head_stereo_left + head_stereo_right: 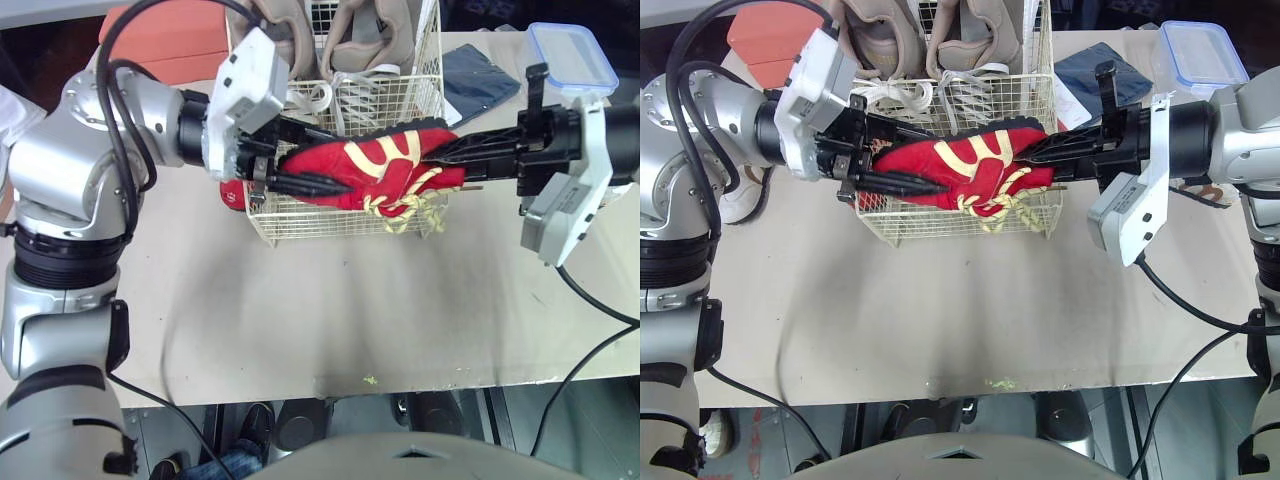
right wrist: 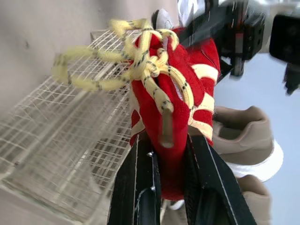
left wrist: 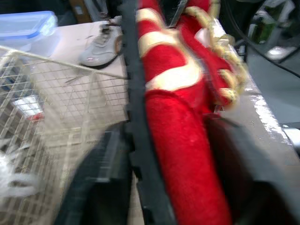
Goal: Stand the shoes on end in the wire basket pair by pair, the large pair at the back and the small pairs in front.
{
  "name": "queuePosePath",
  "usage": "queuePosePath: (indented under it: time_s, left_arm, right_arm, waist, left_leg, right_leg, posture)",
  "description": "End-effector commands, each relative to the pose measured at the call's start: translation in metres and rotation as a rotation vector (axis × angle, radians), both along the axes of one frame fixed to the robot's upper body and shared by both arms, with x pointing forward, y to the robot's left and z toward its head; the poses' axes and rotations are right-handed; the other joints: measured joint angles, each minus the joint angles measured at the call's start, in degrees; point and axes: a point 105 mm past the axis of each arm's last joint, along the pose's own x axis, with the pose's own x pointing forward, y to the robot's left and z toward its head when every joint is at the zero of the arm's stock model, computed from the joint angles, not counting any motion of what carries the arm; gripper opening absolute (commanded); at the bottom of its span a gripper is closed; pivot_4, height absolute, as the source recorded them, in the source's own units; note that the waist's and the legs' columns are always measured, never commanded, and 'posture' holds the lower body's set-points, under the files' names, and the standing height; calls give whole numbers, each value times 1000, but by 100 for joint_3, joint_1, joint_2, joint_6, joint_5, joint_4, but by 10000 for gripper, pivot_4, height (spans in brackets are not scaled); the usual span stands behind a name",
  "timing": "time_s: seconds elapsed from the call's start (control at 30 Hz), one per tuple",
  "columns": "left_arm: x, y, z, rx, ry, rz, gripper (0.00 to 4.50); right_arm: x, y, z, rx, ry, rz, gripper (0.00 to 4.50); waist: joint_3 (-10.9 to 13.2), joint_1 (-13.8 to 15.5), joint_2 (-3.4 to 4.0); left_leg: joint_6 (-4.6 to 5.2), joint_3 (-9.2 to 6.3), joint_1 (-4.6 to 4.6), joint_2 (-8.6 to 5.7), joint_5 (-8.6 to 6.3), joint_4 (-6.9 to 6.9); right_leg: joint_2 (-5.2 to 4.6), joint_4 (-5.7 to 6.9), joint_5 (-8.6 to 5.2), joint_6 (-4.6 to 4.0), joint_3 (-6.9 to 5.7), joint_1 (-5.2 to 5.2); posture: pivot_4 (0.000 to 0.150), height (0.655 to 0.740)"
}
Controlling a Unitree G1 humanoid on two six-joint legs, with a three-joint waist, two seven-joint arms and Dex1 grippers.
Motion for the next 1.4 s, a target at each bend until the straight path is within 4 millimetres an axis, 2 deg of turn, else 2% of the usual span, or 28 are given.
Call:
queuePosePath:
  time_s: [0.03,0.07,0.13,0.2,0.23,0.27,0.3,0.33,0.37,0.43,0.5,0.63,0.73,0.83,0.97,1.17,1.27,1.4]
  left_arm:
    - [-6,-2,9,-19,-39,-32,7976]
    - [-5,-2,11,-34,-40,-29,6016]
    - [-2,-3,15,-79,-45,-13,5927]
    - [0,-3,21,-128,-55,6,5925]
    - [0,-4,23,-153,-60,10,5925]
    - [0,-4,27,-187,-57,14,5925]
    - [0,-3,31,-234,-58,19,5924]
    - [0,-3,36,-282,-64,26,5924]
    - [0,-3,39,-312,-68,30,5923]
    - [4,-1,46,-397,-77,70,5916]
    - [8,-1,52,-489,-69,109,5895]
    - [15,-8,60,-659,-78,147,5862]
    - [9,-22,57,-783,-6,105,5862]
    - [13,-29,55,-887,-11,144,5862]
    - [9,-40,43,-929,88,126,5862]
    - [0,-46,23,-851,186,87,5862]
    - [-2,-44,19,-826,205,78,5862]
    - [3,-39,13,-804,193,110,5862]
  right_arm:
    - [-7,0,19,72,-84,30,4452]
    - [-6,0,20,80,-86,24,9277]
    - [-3,-4,20,120,-40,-9,16334]
    - [1,-10,20,168,32,-53,26718]
    - [3,-13,22,206,60,-72,30310]
    - [6,-19,24,260,109,-110,34758]
    - [13,-30,22,298,170,-172,41136]
    - [18,-40,24,364,228,-225,45000]
    - [20,-46,25,404,264,-258,45000]
    - [25,-58,24,546,449,-341,45000]
    - [25,-61,22,690,663,-368,45000]
    - [15,-50,11,867,1080,-335,45000]
    - [7,-36,16,998,1315,-209,45000]
    - [8,-27,28,1112,1441,-118,45000]
    - [5,-12,32,1119,1506,-77,45000]
    - [6,-6,45,1152,1568,-18,45000]
    - [8,-6,45,1157,1571,-26,36449]
    - [12,-9,45,1169,1568,-36,16928]
  waist:
    - [0,3,0]
    - [0,3,0]
    - [0,6,0]
    - [0,16,0]
    - [0,21,-1]
    - [0,22,0]
    - [0,27,-1]
    - [0,26,-1]
    - [0,24,0]
    - [0,38,-4]
    - [-2,37,-1]
    - [-3,18,0]
    - [-4,14,-2]
    - [-4,20,-2]
    - [-4,27,-2]
    - [-4,12,-2]
    - [-4,13,-2]
    - [-4,13,-2]
  left_leg:
    - [0,0,0,0,0,0]
    - [0,0,-1,0,0,1]
    - [0,0,0,-1,0,1]
    - [0,-3,-1,-1,0,3]
    - [0,-6,-3,-1,0,4]
    - [0,-7,-3,-2,0,4]
    - [0,-7,-4,-3,0,5]
    - [0,-8,-6,-4,0,6]
    - [0,-8,-6,-5,0,7]
    - [0,-9,-6,-5,0,7]
    - [0,-11,-7,-5,0,8]
    - [0,-10,-1,-4,0,2]
    - [1,-10,-3,-5,0,9]
    - [1,-10,-4,-8,0,10]
    - [1,-10,-4,-9,0,8]
    - [1,-7,-3,-9,0,7]
    - [1,-9,-3,-8,0,6]
    - [1,-8,-3,-8,0,6]
  right_leg:
    - [0,0,0,0,0,0]
    - [0,-1,0,0,0,0]
    - [-1,0,0,0,0,0]
    - [-1,0,0,0,-2,1]
    - [-2,0,0,0,-5,1]
    - [-3,0,0,0,-6,1]
    - [-5,0,0,0,-5,1]
    - [-6,-1,0,0,-6,2]
    - [-9,0,0,0,-7,2]
    - [-9,0,0,0,-5,2]
    - [-17,1,0,0,-6,3]
    - [-31,5,0,0,-5,4]
    - [-33,5,1,0,-4,6]
    - [-35,4,1,1,-3,5]
    - [-35,4,1,2,-5,5]
    - [-26,4,1,2,-3,4]
    - [-8,4,1,1,-5,4]
    - [-8,3,1,2,-4,5]
  posture:
    - [1500,7400]
    - [1500,7400]
    - [1500,7400]
    - [1500,7400]
    - [1500,7400]
    - [1500,7400]
    - [1500,7400]
    - [1500,7400]
    - [1500,7400]
    - [1500,7400]
    - [1500,7400]
    - [1500,7400]
    - [1500,7400]
    - [1500,7400]
    - [1500,7400]
    - [1500,7400]
    - [1500,7400]
    - [1500,7400]
